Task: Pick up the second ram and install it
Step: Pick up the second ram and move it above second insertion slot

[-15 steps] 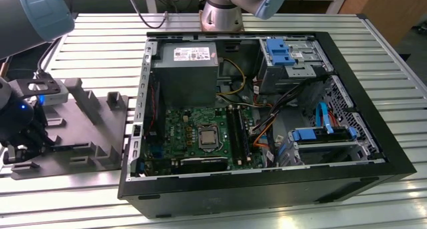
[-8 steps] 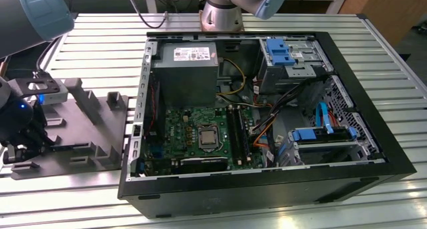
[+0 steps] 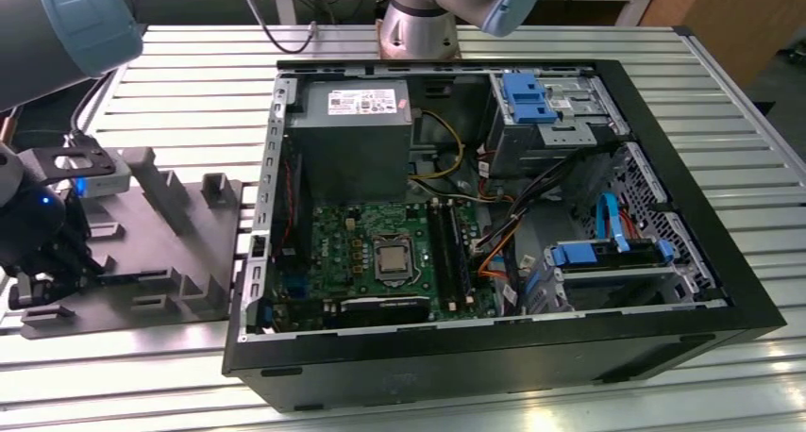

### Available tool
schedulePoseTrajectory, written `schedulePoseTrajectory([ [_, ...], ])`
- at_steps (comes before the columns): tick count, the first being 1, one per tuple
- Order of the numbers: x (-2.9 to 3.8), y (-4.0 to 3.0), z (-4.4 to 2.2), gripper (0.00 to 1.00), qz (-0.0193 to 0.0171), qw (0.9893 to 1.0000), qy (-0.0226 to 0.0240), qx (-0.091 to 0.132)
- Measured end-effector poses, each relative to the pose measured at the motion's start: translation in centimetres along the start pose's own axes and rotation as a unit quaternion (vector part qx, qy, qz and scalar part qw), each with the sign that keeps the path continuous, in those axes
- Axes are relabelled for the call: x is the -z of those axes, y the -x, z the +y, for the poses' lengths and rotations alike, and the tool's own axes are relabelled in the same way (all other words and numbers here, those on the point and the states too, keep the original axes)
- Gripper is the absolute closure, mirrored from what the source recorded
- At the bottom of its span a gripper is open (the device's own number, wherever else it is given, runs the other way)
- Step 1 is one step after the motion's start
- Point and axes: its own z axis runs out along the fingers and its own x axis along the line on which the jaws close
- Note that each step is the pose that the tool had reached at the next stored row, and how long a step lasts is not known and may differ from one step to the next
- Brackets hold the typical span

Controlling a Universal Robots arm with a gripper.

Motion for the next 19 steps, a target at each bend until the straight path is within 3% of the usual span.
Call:
schedulePoseTrajectory([
  [10,0.00,0.00,-0.02,0.78,0.0000,1.0000,0.0000,0.000],
  [11,0.00,-0.01,-0.03,0.86,0.0000,1.0000,0.0000,0.000],
  [19,0.00,0.00,-0.04,0.88,0.0000,1.0000,0.0000,0.000],
])
